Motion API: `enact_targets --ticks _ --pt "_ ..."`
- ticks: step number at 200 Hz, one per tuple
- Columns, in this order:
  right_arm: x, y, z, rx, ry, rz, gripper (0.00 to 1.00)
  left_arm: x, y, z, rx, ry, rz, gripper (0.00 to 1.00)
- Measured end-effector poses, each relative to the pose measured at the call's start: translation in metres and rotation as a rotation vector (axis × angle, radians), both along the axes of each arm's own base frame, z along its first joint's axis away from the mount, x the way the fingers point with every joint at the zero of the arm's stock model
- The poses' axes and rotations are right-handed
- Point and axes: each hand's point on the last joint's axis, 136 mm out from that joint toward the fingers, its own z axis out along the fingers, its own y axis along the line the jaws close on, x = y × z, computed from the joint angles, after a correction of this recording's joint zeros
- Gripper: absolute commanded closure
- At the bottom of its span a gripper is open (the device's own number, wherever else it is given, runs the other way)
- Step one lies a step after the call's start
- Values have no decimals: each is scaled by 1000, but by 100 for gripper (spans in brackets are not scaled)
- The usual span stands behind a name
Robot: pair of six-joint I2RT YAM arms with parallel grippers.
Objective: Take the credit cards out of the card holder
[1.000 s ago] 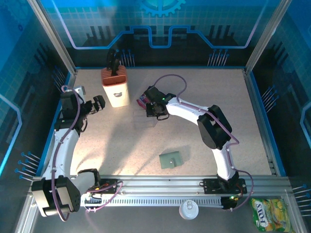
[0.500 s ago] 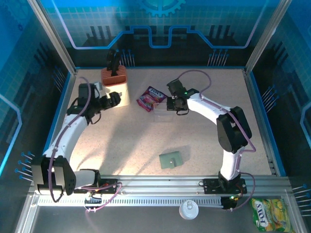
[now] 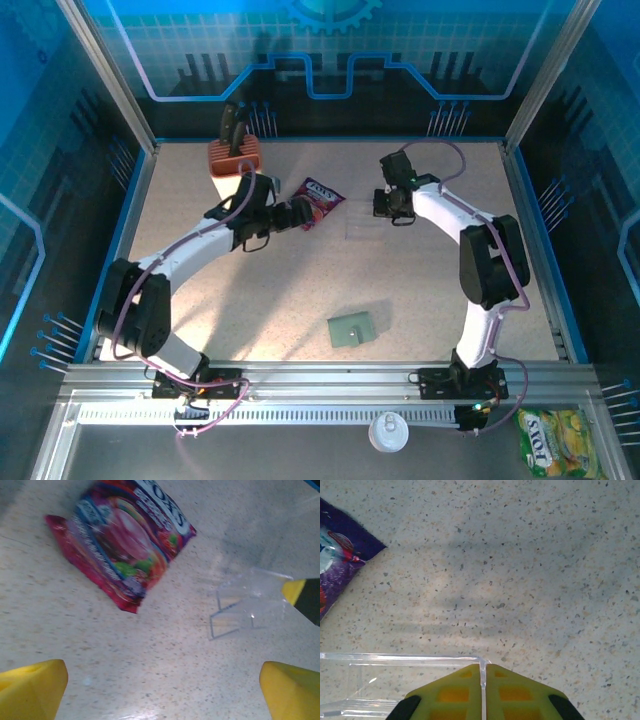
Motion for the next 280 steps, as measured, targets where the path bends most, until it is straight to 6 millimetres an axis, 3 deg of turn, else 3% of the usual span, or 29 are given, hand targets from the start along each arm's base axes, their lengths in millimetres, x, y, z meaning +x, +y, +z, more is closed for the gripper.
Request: enact_targets --ticks 26,63,125,240,280 --pt "7 2 -5 -13 1 20 91 -1 -25 -2 -24 4 -29 1" --pt "17 2 -11 -35 0 17 91 -5 -40 -3 -42 7 -46 1" --pt "20 -4 -17 -68 3 -1 89 -5 -40 -3 -46 10 -37 1" --pt "21 -6 -17 -75 -4 -22 72 -4 -38 -3 -34 9 -33 1" --pt "19 -6 1 -61 -31 -20 66 -3 -38 0 -20 0 -43 1"
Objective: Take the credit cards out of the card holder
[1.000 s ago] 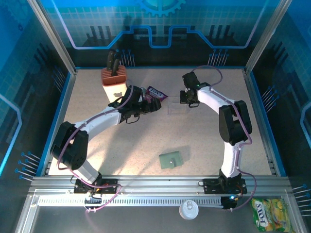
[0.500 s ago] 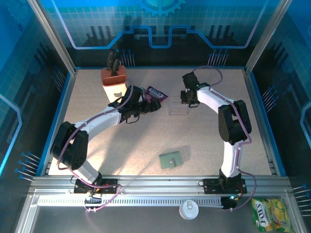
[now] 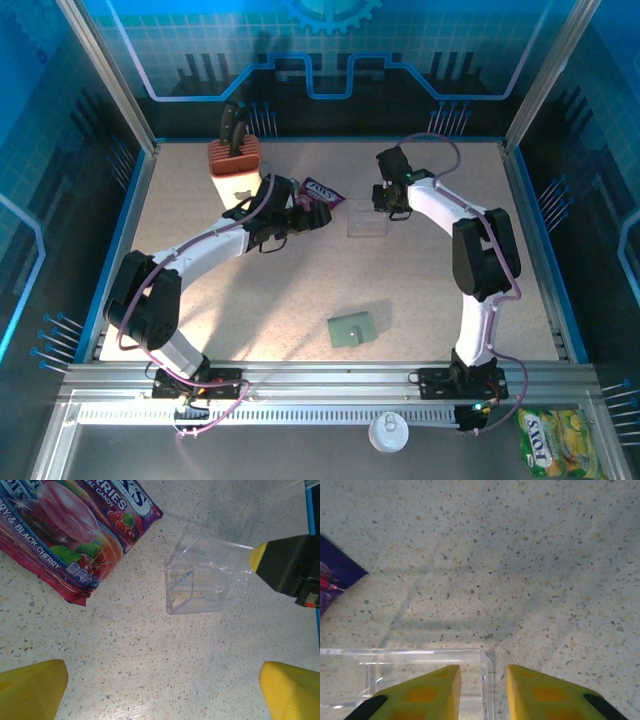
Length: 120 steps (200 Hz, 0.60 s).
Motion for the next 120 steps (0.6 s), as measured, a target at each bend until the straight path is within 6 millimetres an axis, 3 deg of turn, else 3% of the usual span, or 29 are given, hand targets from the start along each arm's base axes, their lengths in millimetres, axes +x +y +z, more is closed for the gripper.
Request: enact_targets --ticks 27,60,92,120 --pt "-9 1 24 16 -34 12 62 0 0 0 3 1 -2 1" --pt "-37 13 41 65 -25 65 58 -1 1 -2 18 -2 -13 1" --pt "-83 37 33 111 55 142 51 -2 2 -3 35 -7 -31 1" --pt "-140 64 17 154 166 212 41 -3 2 -4 52 -12 -47 1"
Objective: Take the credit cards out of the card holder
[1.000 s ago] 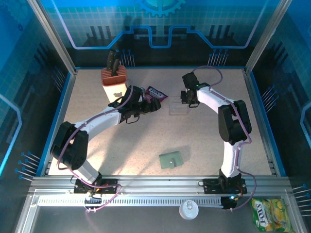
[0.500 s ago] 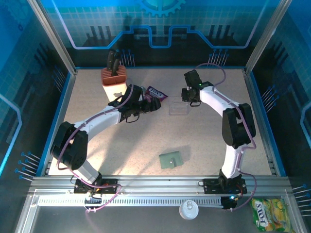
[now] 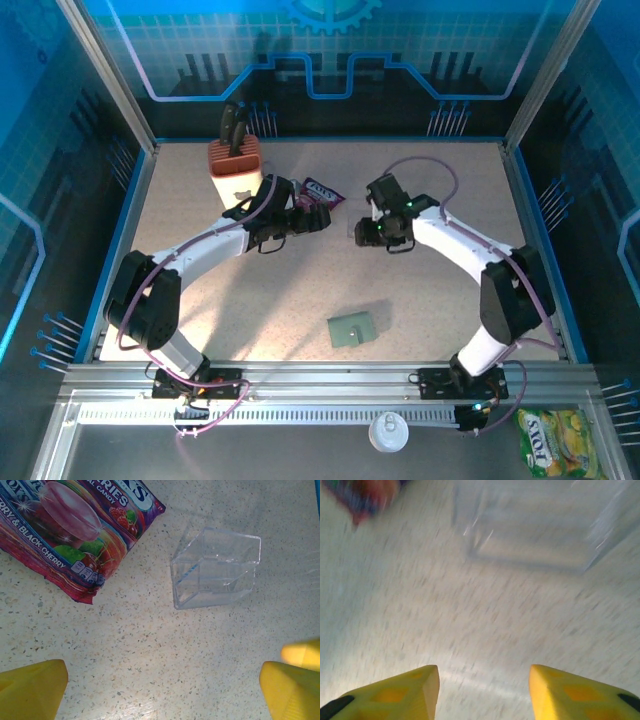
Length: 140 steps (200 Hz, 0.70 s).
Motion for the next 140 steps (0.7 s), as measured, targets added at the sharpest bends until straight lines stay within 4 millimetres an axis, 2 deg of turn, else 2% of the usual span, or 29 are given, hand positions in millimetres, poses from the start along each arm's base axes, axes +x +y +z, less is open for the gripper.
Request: enact_targets --ticks 19,32,74,112,140 --pt "-37 15 -8 41 88 -5 33 0 3 -1 9 0 -3 1" --pt "-52 21 -9 67 133 -51 31 2 7 -1 17 -5 -3 1" --pt "-79 31 -11 171 291 -377 27 13 31 -6 21 -9 48 1" --pt "-115 15 -31 233 473 -731 21 9 43 -17 20 8 67 1" --pt "-140 6 -40 261 563 -913 14 4 45 -17 7 0 64 1"
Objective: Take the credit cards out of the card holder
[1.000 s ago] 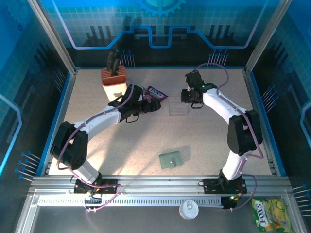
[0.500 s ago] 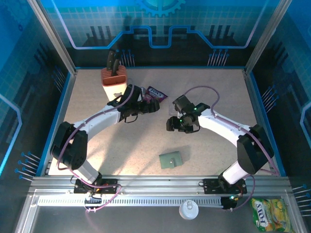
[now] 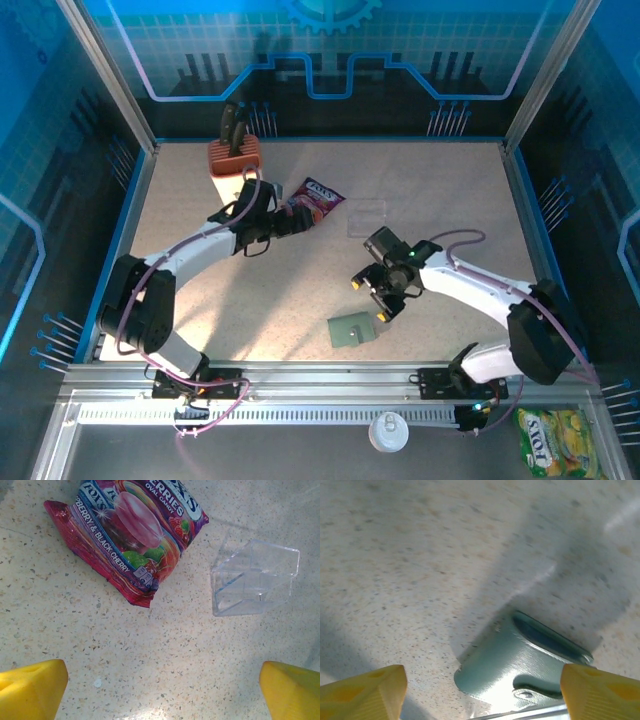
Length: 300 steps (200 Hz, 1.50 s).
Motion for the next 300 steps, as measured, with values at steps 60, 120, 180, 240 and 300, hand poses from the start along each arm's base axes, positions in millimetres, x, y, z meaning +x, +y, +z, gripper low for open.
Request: enact_targets --ticks 60,120,180,240,300 --pt "-52 0 -38 6 140 -155 3 -4 9 -7 -16 5 9 1" --pt "-42 21 -44 56 119 -171 6 -6 6 -7 -31 10 -5 1" --pt "-45 23 -50 47 155 -174 18 -6 6 -7 -30 9 -10 1" --pt "-47 22 -49 38 171 -176 33 -6 8 -8 -24 5 -13 1" --pt "-10 29 -35 36 107 -179 35 -5 8 -7 -24 4 -13 1"
